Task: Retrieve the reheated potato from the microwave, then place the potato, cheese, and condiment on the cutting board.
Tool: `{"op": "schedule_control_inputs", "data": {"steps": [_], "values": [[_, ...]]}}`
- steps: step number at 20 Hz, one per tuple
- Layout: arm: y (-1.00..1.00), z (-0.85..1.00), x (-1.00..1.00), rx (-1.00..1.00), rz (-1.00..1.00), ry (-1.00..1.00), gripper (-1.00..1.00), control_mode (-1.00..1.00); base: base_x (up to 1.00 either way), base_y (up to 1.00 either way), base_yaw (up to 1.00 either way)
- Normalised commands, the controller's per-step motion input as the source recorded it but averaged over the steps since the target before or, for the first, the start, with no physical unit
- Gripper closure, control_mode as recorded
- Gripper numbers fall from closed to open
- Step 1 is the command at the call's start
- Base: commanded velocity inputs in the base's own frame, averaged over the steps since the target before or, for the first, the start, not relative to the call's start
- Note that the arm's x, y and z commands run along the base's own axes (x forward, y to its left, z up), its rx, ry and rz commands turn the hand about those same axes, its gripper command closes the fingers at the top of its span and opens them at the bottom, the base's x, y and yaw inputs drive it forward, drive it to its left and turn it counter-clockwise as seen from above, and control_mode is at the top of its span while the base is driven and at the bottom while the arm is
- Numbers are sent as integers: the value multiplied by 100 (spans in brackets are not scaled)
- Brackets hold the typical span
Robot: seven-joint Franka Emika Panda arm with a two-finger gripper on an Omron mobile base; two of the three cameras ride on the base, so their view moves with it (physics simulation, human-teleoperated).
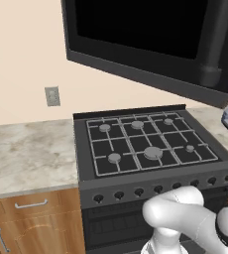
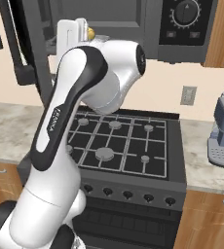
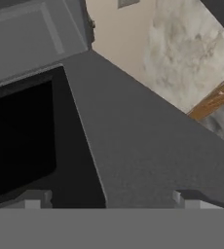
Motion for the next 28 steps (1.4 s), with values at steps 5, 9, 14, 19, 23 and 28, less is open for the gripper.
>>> {"op": "schedule_control_inputs", "data": {"steps": [5, 9, 14, 19, 23, 28], "values": [[82, -10, -30, 0, 6, -1, -100, -100, 0, 0, 0], [74, -2, -10, 0, 0, 1, -100, -100, 0, 0, 0], [71, 0, 0, 0, 0, 8, -100, -100, 0, 0, 0], [71, -1, 1, 0, 5, 7, -100, -100, 0, 0, 0], [75, -10, 9, 0, 3, 1, -100, -100, 0, 0, 0], [70, -14, 18, 0, 1, 0, -100, -100, 0, 0, 0]]}}
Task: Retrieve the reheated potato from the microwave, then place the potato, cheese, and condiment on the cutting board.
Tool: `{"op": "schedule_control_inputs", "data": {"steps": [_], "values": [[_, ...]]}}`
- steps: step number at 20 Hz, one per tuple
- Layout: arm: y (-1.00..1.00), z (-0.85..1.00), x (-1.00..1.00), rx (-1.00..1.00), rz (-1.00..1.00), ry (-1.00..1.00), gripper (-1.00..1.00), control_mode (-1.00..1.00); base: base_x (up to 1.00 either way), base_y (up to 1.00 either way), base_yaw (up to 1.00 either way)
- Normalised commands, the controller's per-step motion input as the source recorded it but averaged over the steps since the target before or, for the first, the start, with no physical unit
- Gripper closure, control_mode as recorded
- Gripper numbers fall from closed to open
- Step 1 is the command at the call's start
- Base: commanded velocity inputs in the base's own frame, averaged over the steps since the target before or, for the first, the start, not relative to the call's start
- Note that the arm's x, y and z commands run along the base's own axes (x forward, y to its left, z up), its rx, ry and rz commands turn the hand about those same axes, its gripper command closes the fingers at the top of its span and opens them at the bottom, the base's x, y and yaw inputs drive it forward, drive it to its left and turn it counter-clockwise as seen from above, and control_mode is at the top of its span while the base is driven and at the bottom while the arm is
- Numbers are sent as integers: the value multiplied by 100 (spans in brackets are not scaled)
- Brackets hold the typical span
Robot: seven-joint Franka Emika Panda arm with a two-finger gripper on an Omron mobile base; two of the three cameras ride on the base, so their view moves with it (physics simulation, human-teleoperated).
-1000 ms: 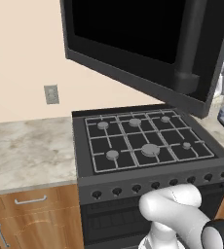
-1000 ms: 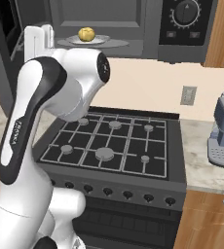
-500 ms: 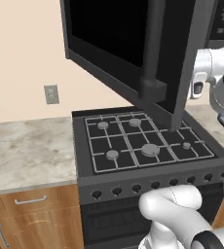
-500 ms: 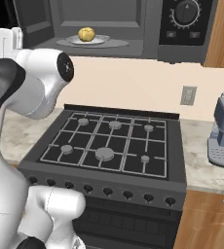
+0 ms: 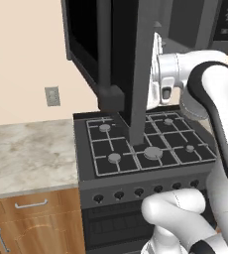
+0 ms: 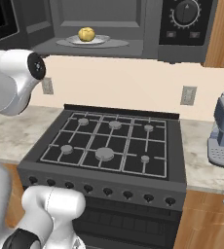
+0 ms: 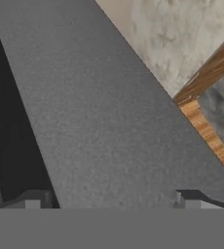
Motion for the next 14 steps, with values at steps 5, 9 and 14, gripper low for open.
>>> {"op": "schedule_control_inputs", "data": {"steps": [5, 9, 14], "values": [[67, -9, 21, 0, 1, -1, -100, -100, 0, 0, 0], [61, -4, 23, 0, 0, -4, -100, -100, 0, 0, 0], [33, -7, 19, 0, 0, 0, -100, -100, 0, 0, 0]]}}
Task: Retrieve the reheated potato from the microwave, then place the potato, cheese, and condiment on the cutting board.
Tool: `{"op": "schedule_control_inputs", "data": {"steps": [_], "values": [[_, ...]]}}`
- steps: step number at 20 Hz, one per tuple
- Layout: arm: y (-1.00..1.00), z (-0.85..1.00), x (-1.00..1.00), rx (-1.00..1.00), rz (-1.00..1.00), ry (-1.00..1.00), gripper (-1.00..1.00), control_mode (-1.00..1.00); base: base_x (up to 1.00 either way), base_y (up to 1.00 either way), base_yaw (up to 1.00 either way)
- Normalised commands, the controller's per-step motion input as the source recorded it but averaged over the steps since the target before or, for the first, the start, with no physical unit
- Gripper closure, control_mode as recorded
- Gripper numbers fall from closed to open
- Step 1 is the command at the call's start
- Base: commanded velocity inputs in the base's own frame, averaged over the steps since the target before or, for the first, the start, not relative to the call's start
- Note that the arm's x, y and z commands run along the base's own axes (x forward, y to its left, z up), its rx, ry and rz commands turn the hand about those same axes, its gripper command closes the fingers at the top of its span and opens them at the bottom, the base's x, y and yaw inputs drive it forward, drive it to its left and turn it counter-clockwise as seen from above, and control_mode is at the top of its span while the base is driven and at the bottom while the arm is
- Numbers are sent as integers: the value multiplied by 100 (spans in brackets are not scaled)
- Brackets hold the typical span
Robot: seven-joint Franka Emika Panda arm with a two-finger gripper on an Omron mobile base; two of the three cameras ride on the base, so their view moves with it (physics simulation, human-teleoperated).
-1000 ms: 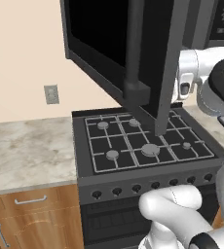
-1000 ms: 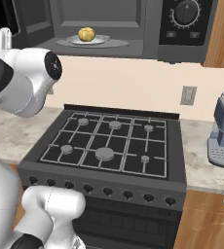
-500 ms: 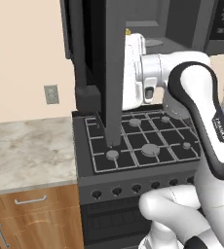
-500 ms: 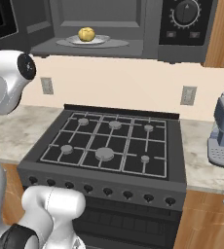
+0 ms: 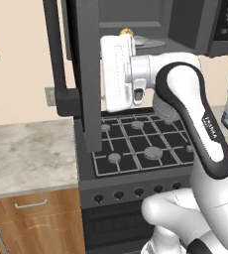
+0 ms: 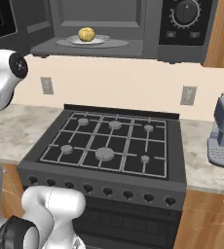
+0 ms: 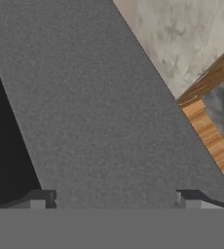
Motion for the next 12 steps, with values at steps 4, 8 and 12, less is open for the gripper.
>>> {"op": "schedule_control_inputs", "data": {"steps": [4, 8, 12], "values": [[1, -10, 17, -7, 0, -2, -100, -100, 0, 0, 0], [-39, -3, 19, -13, -11, 0, -100, -100, 0, 0, 0], [-53, -2, 20, -9, -12, -1, -100, -100, 0, 0, 0]]}}
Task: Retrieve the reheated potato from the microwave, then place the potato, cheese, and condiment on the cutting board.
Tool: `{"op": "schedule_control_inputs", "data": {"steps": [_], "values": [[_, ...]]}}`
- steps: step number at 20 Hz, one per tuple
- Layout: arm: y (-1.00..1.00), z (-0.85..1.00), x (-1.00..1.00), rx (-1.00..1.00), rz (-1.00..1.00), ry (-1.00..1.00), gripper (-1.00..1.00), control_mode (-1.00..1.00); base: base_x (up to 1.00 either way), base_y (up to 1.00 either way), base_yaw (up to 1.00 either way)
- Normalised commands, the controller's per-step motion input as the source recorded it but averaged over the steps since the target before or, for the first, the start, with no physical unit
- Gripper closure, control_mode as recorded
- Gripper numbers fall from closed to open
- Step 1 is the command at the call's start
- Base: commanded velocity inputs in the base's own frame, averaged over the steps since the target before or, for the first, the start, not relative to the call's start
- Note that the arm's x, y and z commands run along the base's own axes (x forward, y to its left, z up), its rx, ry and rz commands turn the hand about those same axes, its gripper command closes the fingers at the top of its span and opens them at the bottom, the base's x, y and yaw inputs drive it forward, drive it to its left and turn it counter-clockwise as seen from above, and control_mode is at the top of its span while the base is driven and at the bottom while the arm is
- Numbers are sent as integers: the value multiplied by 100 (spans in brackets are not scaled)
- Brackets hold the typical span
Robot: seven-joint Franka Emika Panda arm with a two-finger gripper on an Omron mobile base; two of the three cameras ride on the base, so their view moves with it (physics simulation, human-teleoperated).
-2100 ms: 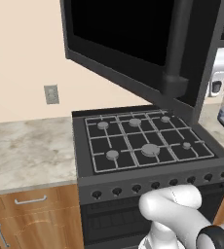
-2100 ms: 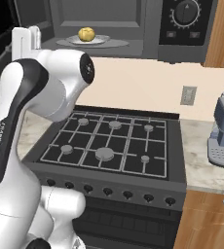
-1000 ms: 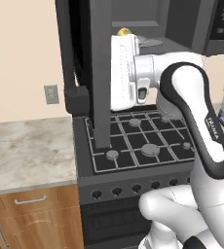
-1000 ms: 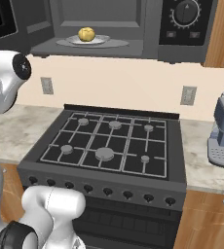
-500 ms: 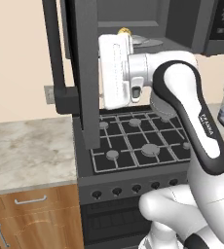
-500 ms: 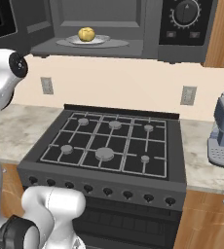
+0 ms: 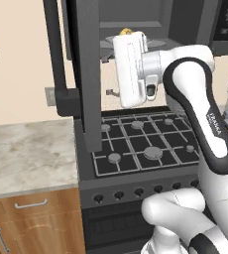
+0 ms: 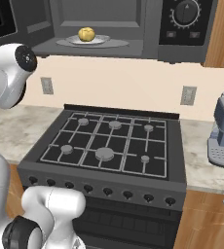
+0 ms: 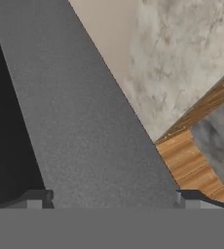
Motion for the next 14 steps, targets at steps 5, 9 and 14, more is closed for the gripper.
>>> {"op": "schedule_control_inputs", "data": {"steps": [5, 9, 14], "values": [[-52, 6, -2, -11, 0, -35, -100, -100, 0, 0, 0], [-43, 1, -8, -26, 2, -56, -100, -100, 0, 0, 0], [-36, 0, 14, -33, 0, -33, -100, -100, 0, 0, 0]]}}
